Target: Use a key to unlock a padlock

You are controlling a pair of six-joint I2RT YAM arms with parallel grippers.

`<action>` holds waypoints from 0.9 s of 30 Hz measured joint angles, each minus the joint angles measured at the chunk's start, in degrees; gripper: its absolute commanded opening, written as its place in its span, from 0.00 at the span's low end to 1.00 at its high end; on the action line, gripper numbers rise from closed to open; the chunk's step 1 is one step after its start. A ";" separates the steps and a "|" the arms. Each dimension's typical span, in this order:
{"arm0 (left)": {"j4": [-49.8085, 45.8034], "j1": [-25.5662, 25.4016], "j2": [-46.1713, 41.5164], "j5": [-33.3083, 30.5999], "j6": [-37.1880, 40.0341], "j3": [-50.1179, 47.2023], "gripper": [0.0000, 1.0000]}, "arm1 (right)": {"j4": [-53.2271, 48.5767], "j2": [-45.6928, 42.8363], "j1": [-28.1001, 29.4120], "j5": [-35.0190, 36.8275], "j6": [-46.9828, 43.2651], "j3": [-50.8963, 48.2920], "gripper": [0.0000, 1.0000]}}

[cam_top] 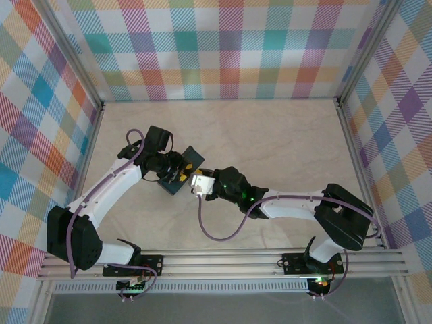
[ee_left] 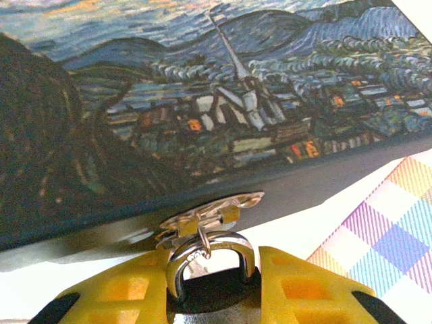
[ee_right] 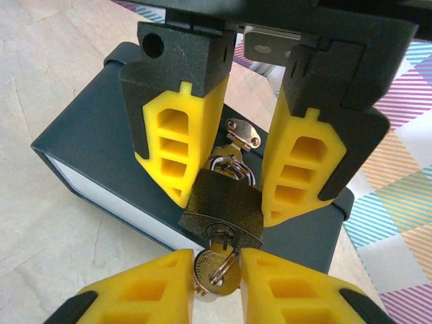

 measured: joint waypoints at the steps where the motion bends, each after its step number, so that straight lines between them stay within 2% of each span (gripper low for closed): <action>1: 0.00 0.02 0.00 -0.02 0.00 0.00 0.01 | 0.26 0.00 0.07 0.04 -0.20 0.00 0.17; 12: 0.04 0.13 0.00 -0.07 -0.04 0.00 0.00 | 0.79 0.02 0.22 0.50 -1.01 -0.02 0.00; 16: 0.04 0.13 0.00 -0.24 -0.07 0.00 0.01 | 0.81 0.09 0.33 1.11 -0.02 -0.02 0.00; 27: 1.33 0.11 -0.31 -0.72 -1.16 -0.48 0.01 | 2.91 0.59 2.45 6.86 18.62 -0.02 0.00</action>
